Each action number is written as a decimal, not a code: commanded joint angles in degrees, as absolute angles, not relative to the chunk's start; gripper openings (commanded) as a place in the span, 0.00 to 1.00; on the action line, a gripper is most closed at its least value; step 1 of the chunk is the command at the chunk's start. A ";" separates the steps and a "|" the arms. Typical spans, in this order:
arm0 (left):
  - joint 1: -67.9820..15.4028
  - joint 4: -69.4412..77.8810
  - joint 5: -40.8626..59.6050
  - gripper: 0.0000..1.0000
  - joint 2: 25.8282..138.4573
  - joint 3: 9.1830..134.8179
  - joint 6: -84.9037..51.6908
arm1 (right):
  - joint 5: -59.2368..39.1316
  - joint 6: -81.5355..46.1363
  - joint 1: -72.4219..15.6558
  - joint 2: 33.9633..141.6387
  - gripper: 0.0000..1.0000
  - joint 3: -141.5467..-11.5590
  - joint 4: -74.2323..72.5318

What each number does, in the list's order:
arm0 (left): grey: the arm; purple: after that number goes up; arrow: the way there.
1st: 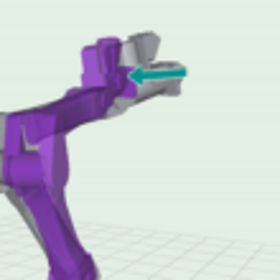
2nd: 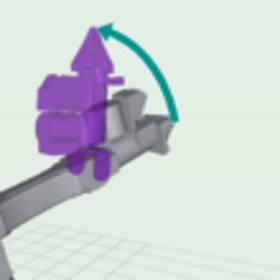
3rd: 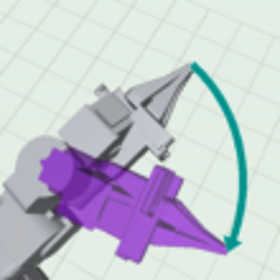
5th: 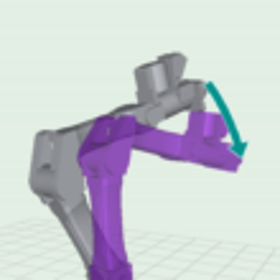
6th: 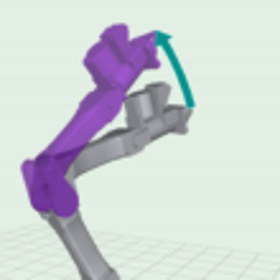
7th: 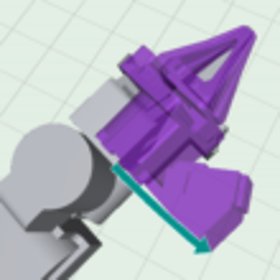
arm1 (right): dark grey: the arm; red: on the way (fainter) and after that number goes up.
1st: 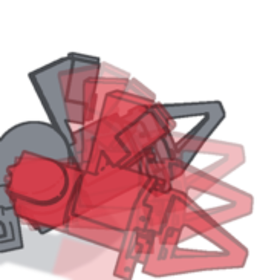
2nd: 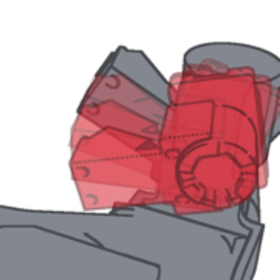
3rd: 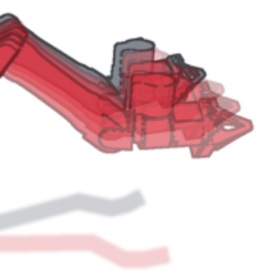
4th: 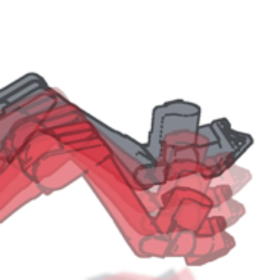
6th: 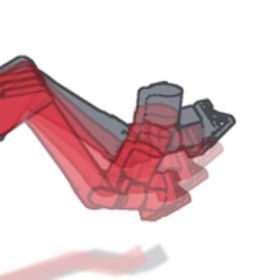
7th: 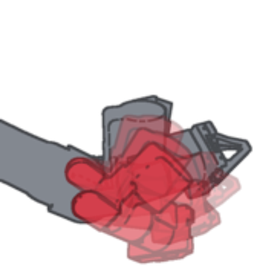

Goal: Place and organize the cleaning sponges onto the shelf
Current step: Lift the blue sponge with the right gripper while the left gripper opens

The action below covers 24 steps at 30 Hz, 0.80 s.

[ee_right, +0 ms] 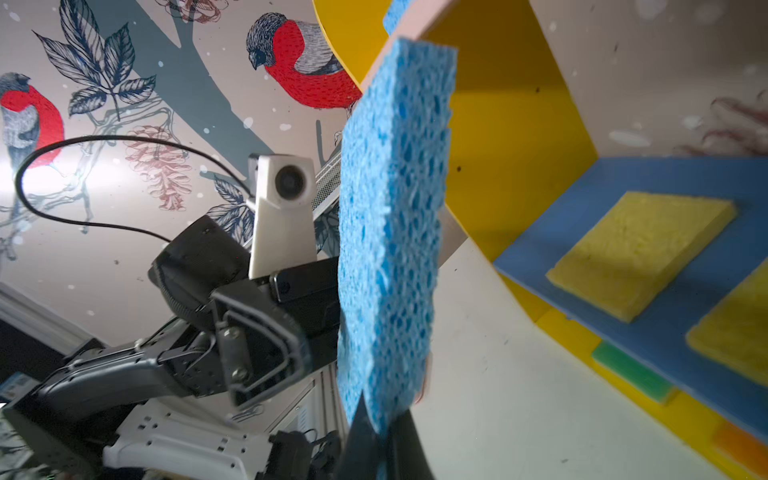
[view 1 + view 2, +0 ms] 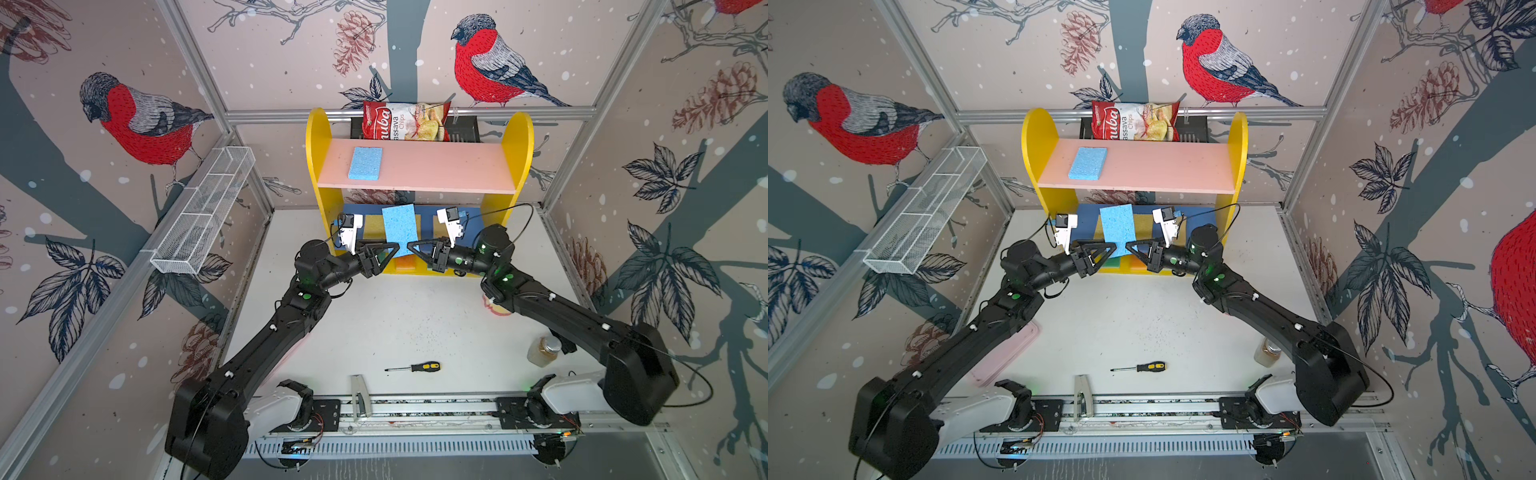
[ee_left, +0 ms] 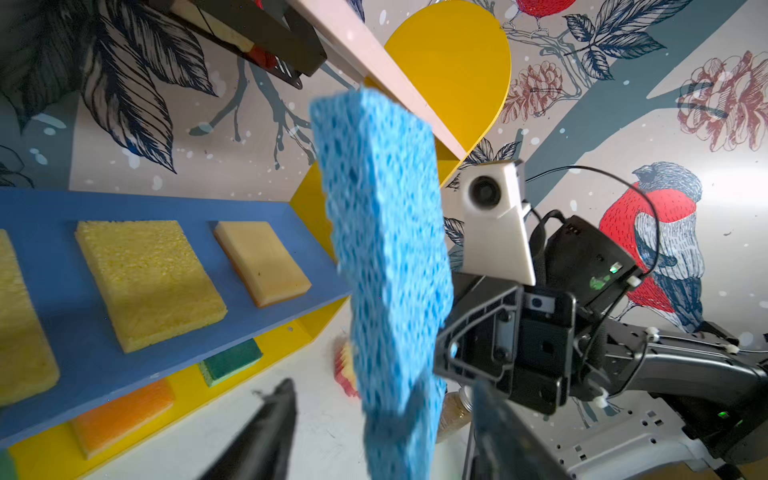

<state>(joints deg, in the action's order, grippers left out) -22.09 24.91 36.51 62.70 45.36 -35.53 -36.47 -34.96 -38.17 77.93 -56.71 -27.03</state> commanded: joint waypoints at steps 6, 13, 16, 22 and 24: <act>-22.15 14.78 24.06 0.98 53.19 47.10 -26.94 | -24.18 -23.16 -40.36 75.32 0.00 -63.06 -17.52; -22.15 9.25 20.18 0.98 49.94 48.77 -23.76 | -17.18 -20.48 -41.06 75.52 0.00 -68.27 -15.14; -22.15 8.56 19.29 0.98 49.21 48.78 -23.31 | -14.38 -19.25 -41.04 76.70 0.00 -72.00 -12.86; -22.15 7.04 18.27 0.98 48.87 49.35 -22.55 | -7.11 -17.69 -40.85 82.95 0.00 -85.37 -1.24; -22.15 6.41 17.85 0.98 48.87 49.39 -22.33 | -6.68 -18.66 -40.54 85.28 0.00 -89.13 1.36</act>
